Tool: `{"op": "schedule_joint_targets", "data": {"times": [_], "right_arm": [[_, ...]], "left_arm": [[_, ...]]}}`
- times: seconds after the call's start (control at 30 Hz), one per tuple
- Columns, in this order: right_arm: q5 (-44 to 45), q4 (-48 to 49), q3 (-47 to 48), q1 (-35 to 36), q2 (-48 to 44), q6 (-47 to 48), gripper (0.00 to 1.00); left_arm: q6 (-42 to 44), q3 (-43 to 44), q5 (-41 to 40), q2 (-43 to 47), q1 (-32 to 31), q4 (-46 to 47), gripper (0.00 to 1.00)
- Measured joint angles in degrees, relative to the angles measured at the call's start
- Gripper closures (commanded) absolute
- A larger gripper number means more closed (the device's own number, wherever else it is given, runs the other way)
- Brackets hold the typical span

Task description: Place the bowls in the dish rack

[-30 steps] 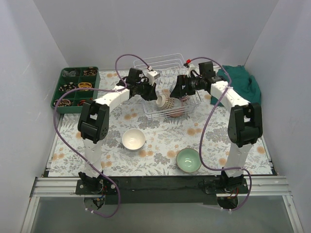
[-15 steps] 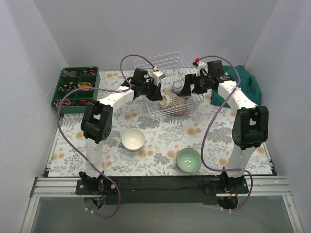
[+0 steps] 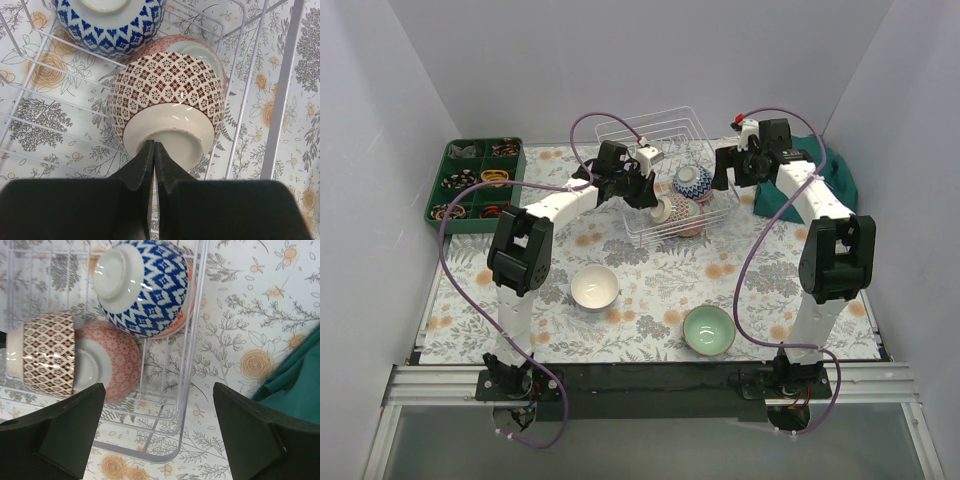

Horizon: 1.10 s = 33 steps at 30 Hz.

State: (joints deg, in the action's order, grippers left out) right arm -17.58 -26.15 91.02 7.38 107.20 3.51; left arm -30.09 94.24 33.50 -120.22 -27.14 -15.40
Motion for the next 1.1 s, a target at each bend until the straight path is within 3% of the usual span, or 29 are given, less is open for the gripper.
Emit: {"op": "schedule_joint_targets", "data": {"times": [0.17,0.2,0.23,0.33,0.4,1.1], "right_arm": [[2.38,-1.38,0.0,0.15,2.14,1.57,0.38],[2.54,-1.49,-0.07,0.15,2.54,1.7,0.55],[2.67,-1.73,-0.11,0.15,2.82,1.77,0.65],[3.52,-2.03,-0.63,0.24,2.91,2.51,0.81],[4.0,-2.1,-0.76,-0.02,2.91,2.6,0.98],[14.95,-2.93,-2.73,6.97,0.22,2.27,0.99]], "left_arm": [[-0.28,0.0,0.13,-0.02,-0.22,0.02,1.0],[-0.39,0.0,0.2,0.0,-0.33,0.04,1.0],[-0.39,0.0,0.17,0.0,-0.46,0.04,1.0],[-0.44,0.02,0.17,0.0,-0.5,0.02,1.0],[-0.48,0.02,0.17,0.0,-0.55,0.04,1.0],[-2.03,-2.36,0.98,2.6,-2.58,2.1,1.0]]}}
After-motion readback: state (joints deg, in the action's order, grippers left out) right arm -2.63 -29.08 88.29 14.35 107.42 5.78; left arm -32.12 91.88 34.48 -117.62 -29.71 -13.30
